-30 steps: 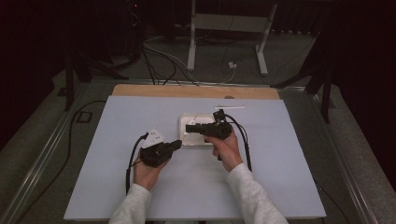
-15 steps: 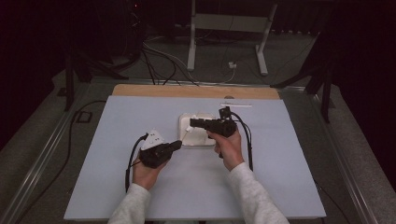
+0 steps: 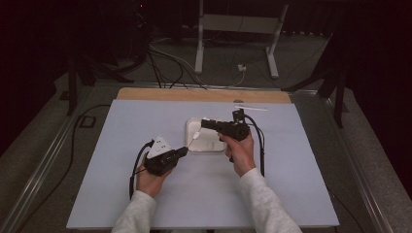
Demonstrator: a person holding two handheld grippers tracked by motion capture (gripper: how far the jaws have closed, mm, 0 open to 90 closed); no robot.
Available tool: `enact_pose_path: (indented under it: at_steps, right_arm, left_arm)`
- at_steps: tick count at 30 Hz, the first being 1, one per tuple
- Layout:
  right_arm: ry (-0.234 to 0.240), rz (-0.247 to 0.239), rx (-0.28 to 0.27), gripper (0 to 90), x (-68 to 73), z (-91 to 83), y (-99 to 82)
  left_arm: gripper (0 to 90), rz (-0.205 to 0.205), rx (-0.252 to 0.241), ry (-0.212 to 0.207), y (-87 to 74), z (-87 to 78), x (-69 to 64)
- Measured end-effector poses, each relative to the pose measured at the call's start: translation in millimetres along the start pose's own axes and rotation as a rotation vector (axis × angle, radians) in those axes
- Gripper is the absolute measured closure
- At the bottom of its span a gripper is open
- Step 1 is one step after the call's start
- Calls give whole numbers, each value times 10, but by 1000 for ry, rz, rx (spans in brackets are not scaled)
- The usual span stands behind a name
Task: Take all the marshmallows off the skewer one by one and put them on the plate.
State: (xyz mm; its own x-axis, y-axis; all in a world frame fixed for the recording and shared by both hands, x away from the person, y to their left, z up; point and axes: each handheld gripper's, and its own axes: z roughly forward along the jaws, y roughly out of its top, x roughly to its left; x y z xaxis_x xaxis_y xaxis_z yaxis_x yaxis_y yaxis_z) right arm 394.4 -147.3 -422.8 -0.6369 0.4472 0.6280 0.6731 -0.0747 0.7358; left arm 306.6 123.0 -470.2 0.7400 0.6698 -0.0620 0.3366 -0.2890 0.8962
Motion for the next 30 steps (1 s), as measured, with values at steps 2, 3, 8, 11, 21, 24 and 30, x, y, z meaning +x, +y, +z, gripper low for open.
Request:
enact_pose_path:
  at_steps: [2,3,8,11,21,24,30]
  right_arm:
    - [-1,3,-9,802,-8,-12,14]
    - [2,7,-15,802,-13,-24,23]
    - [-25,6,-78,815,-27,-126,82]
    - [-32,9,-155,816,-65,-355,220]
    - [-165,-94,-40,802,-172,-371,144]
    - [-200,-107,-10,800,-227,-321,90]
    - [-260,-131,41,794,-297,-220,-11]
  left_arm:
    - [900,6,1,-4,-2,-6,10]
    - [900,7,3,-5,-5,-9,14]
    - [900,25,50,29,-62,-2,56]
    - [900,-55,28,17,-120,-41,174]
    - [900,-86,25,45,-72,-54,194]
    - [900,-93,25,45,-67,-58,195]
    - [900,-94,22,44,-43,-59,178]
